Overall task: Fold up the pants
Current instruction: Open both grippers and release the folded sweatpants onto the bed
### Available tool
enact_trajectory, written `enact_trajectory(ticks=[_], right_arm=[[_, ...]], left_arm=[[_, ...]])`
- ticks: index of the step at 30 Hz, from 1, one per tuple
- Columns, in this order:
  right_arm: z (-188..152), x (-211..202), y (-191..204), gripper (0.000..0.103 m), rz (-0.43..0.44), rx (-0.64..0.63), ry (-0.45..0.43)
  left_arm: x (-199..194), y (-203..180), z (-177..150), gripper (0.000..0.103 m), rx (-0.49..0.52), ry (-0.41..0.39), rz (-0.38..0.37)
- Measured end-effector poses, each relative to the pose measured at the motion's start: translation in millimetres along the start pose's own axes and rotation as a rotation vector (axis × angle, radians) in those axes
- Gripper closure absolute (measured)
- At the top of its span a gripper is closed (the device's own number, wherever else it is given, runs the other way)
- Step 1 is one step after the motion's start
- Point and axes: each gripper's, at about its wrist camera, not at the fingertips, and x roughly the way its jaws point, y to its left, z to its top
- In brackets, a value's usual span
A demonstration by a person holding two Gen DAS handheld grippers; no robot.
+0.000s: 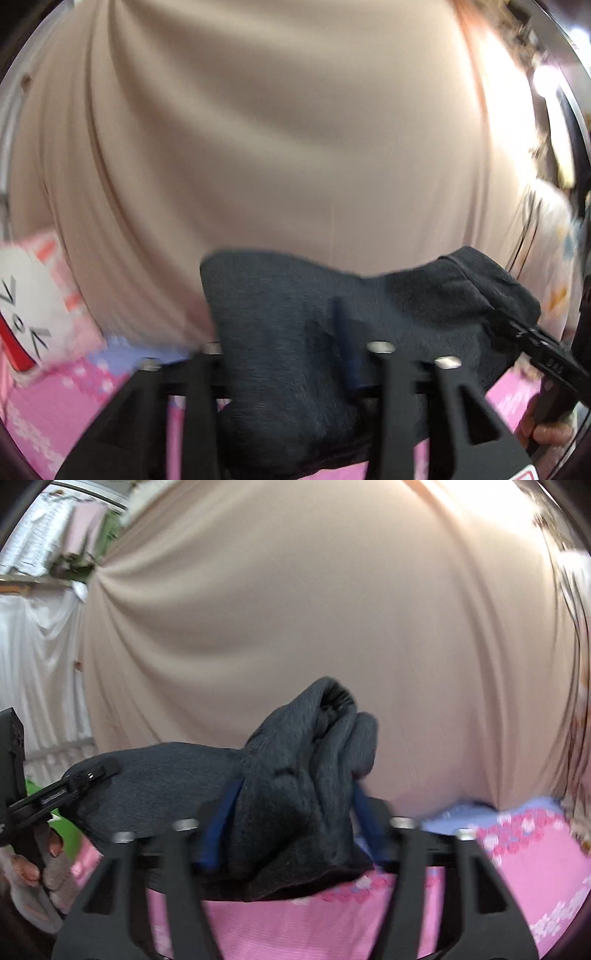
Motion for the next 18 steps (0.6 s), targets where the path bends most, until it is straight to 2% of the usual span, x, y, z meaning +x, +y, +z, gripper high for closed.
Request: enact_trajectory(ticks=[1, 2, 3, 5, 7, 9, 10, 13, 14, 16, 17, 18], right_arm=[[-24, 17, -14, 0.012, -0.086, -0.004, 0.068], [-49, 29, -28, 0.013, -0.134, 0.002, 0.139], [-64, 33, -38, 0.014, -0.132, 0.022, 0.180], [-93, 39, -56, 0.028, -0.101, 0.090, 0.267], [-101, 49, -58, 0.035, -0.099, 0.101, 0.334], [-101, 60, -51, 0.035, -0.092, 0.096, 0.372], [-99, 67, -47, 0.035, -0.080, 0.097, 0.388], [-110, 91, -43, 0.015, -0.113, 0.099, 0.447], [-116, 97, -46, 0.015, -0.129, 0.104, 0.463], [-130, 122, -51, 0.015, -0.109, 0.159, 0.538], [-137, 133, -53, 0.018, -0.092, 0.186, 0.576], [-144, 141, -54, 0.031, -0.075, 0.196, 0.604]], left_arm=[[23, 7, -19, 0.042, -0.018, 0.063, 0.022], [53, 18, -50, 0.043, -0.047, 0.164, 0.072], [75, 30, -79, 0.045, -0.087, 0.260, 0.113], [92, 50, -117, 0.047, -0.175, 0.346, 0.094], [96, 64, -134, 0.047, -0.256, 0.368, 0.105], [97, 69, -133, 0.046, -0.283, 0.373, 0.120], [99, 71, -131, 0.042, -0.295, 0.375, 0.132], [111, 79, -136, 0.029, -0.365, 0.419, 0.149], [119, 84, -139, 0.029, -0.392, 0.443, 0.132], [135, 99, -155, 0.029, -0.447, 0.506, 0.117], [142, 105, -163, 0.030, -0.472, 0.530, 0.104], [145, 108, -169, 0.031, -0.492, 0.539, 0.093]])
